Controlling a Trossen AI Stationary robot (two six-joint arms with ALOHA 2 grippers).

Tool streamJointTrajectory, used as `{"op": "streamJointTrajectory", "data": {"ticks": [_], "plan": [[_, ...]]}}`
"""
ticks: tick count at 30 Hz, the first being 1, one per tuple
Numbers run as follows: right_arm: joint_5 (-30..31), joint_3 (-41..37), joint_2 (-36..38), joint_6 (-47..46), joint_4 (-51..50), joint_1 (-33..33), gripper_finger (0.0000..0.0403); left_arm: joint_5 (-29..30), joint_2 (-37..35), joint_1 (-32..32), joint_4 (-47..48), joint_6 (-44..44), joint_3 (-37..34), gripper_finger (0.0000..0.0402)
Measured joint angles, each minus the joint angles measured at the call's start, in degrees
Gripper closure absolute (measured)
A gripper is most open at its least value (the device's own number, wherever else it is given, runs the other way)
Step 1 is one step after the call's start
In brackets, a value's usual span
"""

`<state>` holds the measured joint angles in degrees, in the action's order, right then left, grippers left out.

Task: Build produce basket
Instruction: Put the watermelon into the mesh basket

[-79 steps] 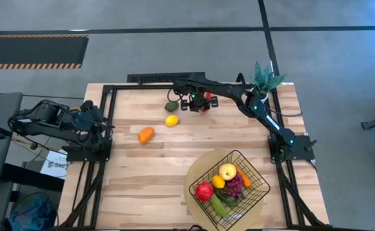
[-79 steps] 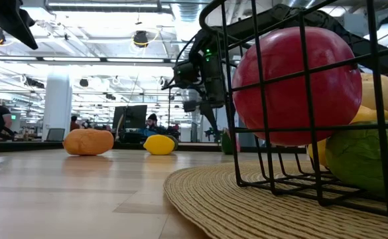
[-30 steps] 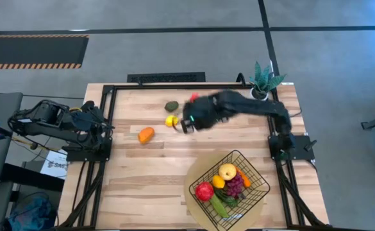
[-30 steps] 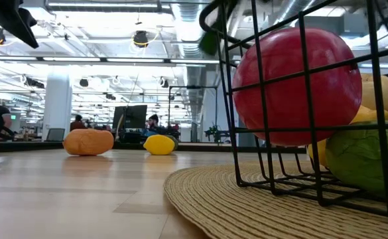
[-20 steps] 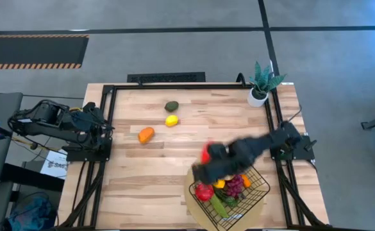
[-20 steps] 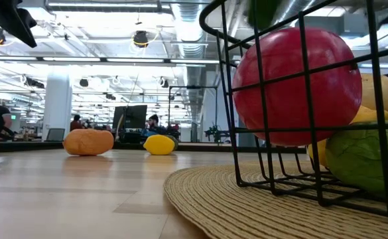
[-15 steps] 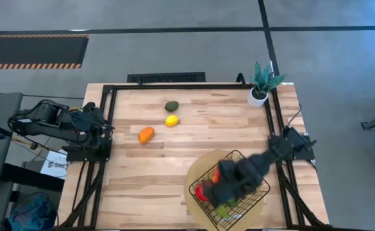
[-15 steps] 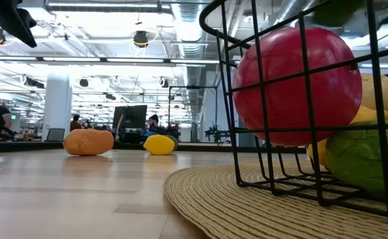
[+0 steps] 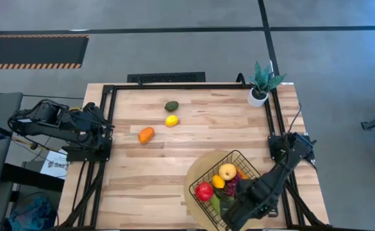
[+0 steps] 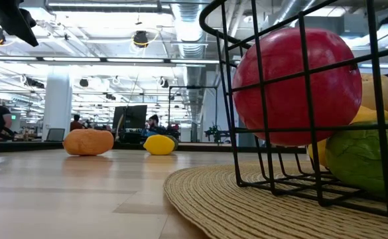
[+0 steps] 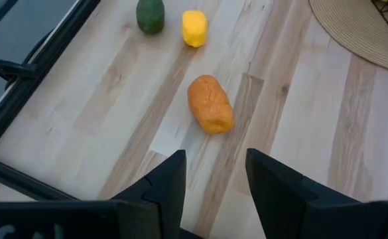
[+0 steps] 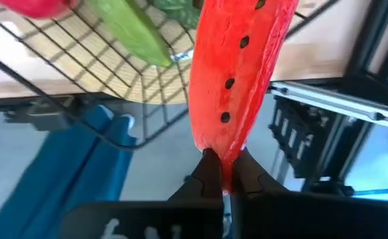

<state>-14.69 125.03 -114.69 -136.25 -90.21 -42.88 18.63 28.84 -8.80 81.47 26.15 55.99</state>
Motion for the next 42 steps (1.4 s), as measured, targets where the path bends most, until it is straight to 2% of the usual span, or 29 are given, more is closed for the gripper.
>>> {"op": "streamJointTrajectory", "data": {"ticks": [8, 14, 29, 39, 42], "plan": [[1.4, -1.1, -2.3, 0.6, 0.0, 3.0, 0.0401, 0.0, 0.0, 0.0, 0.0, 0.4, 0.0, 0.0255], [1.0, -5.3, -4.8, 0.9, 0.1, 4.3, 0.0401, -0.1, 0.0, 0.0, 0.0, -0.6, 0.0, 0.0255], [1.9, -15.7, -4.7, 1.0, 2.6, 6.3, 0.0401, -0.2, 0.0, 0.0, 0.1, -2.1, 0.0, 0.0255], [2.4, -17.0, -4.7, 1.2, 6.5, 6.1, 0.04, -0.2, 0.0, 0.0, 0.1, -1.4, 0.0, 0.0255], [2.4, -17.1, -4.7, 3.1, 7.9, 6.1, 0.038, -0.2, 0.0, 0.0, 0.1, -1.4, 0.0, 0.0255]]}}
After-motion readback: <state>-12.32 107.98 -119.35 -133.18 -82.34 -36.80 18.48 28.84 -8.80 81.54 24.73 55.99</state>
